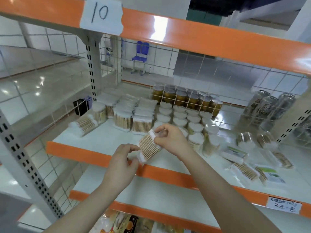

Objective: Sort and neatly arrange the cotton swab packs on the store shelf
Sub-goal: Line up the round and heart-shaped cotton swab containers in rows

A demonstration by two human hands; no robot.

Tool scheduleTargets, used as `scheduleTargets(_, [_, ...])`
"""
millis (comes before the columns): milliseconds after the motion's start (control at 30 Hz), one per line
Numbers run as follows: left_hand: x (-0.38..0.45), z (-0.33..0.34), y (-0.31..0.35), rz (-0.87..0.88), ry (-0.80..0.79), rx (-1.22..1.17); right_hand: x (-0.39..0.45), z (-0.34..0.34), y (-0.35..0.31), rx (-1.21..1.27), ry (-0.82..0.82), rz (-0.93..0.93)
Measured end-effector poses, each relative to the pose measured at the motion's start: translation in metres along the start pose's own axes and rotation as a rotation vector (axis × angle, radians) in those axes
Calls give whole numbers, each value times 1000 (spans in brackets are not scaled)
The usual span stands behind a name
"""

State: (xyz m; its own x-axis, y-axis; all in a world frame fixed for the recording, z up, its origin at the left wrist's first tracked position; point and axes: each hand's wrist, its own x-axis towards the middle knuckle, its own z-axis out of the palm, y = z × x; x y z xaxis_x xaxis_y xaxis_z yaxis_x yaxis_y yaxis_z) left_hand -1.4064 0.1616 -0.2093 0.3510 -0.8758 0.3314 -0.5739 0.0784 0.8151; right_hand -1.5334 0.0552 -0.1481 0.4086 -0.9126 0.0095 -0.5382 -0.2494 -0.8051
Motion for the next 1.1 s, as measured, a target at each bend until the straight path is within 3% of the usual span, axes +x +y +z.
scheduleTargets(333, [51,-65,-63,-55,-16,199,39,58,-32,-315,8,-117])
scheduleTargets(733, [113,-111,-106,-27,107,526,66,108,-39,-354,64,-209])
scheduleTargets(900, [131,-115,-120,78,53,592,70,118,-35,-346,110,-255])
scheduleTargets(1000, [143,-113,-125,202,-13,677,70,118,-31,-443,99,-329])
scheduleTargets(1100, [157,-109,-127,214,-138,730,70,115,-27,-543,98,-361])
